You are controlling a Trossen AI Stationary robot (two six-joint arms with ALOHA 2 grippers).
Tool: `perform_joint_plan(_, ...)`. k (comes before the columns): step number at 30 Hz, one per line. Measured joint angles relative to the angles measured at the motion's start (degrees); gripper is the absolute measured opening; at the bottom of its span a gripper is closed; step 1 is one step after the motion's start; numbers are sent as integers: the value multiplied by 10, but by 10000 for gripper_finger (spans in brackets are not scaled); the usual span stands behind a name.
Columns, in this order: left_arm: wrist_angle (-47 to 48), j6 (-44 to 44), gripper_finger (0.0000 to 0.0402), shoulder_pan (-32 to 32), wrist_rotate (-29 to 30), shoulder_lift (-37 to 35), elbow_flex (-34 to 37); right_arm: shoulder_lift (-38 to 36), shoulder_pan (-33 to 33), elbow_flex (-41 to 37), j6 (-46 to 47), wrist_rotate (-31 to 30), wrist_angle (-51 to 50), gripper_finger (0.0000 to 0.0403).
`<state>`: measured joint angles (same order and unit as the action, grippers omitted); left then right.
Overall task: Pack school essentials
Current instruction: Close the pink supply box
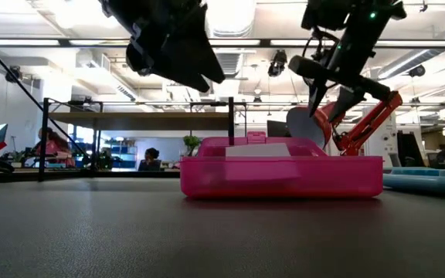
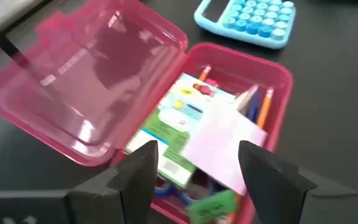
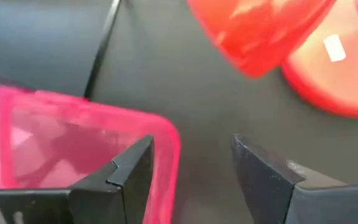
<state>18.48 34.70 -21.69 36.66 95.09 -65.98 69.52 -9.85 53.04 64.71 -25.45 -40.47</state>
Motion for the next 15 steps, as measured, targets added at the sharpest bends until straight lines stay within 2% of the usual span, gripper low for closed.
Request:
perform_joint_plan(3, -6, 46, 208, 0, -22, 1, 0, 0, -34, 0, -34, 4, 0, 191)
perform_joint_plan(7, -8, 108, 208, 0, -25, 10, 0, 0, -80, 0, -93, 46, 6, 178)
perform_joint_plan(10, -26, 146, 208, -1, -34, 26, 0, 2, -99, 0, -138, 55, 8, 170)
perform_joint_plan(15, -103, 160, 208, -4, -79, 71, 0, 2, -117, 0, -195, 63, 19, 160)
